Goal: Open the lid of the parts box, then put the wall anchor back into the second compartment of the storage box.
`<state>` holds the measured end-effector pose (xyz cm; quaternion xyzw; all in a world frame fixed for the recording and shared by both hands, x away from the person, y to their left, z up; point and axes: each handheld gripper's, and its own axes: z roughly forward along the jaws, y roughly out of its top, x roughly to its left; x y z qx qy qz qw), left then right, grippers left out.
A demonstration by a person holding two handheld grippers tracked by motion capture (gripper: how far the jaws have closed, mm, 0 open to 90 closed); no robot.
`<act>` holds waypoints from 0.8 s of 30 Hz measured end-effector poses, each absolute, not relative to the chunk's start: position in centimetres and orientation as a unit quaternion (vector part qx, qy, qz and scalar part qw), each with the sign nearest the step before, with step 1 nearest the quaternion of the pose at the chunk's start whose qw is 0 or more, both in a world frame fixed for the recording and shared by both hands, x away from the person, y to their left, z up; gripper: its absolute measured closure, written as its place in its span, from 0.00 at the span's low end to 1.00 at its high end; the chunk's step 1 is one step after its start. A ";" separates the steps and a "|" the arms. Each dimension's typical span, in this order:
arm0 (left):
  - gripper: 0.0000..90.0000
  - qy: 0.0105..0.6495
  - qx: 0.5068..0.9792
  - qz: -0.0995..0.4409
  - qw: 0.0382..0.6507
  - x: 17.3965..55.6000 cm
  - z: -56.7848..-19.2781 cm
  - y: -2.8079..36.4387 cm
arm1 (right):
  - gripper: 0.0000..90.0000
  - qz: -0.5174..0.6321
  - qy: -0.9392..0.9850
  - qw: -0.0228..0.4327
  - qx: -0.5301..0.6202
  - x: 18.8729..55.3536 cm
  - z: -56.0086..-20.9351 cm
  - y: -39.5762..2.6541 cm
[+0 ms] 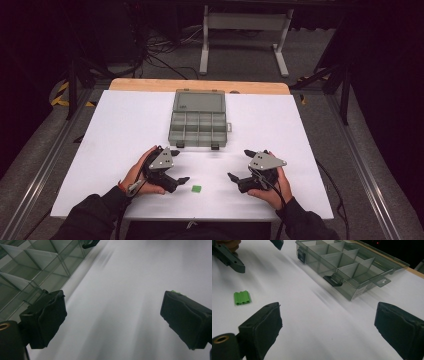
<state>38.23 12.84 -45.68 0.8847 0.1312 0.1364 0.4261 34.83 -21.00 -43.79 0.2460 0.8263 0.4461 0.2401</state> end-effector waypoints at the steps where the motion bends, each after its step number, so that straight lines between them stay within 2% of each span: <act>1: 0.08 0.130 0.885 0.136 0.425 38.2 -45.7 12.7 | 0.08 0.445 0.827 0.241 0.245 34.8 -43.8 -21.0; 16: 0.16 0.127 0.893 0.133 0.411 38.4 -45.8 12.0 | 0.08 0.439 0.833 0.238 0.238 34.7 -44.1 -20.6; 21: 0.23 0.124 0.897 0.123 0.407 38.7 -45.8 11.5 | 0.08 0.439 0.833 0.239 0.236 34.6 -44.1 -20.5; 22: 0.30 0.119 0.899 0.121 0.404 38.7 -45.9 11.4 | 0.08 0.438 0.834 0.241 0.235 34.6 -44.0 -20.6; 24: 0.32 0.111 0.902 0.105 0.403 38.8 -45.9 11.2 | 0.08 0.438 0.832 0.242 0.238 34.7 -44.0 -20.7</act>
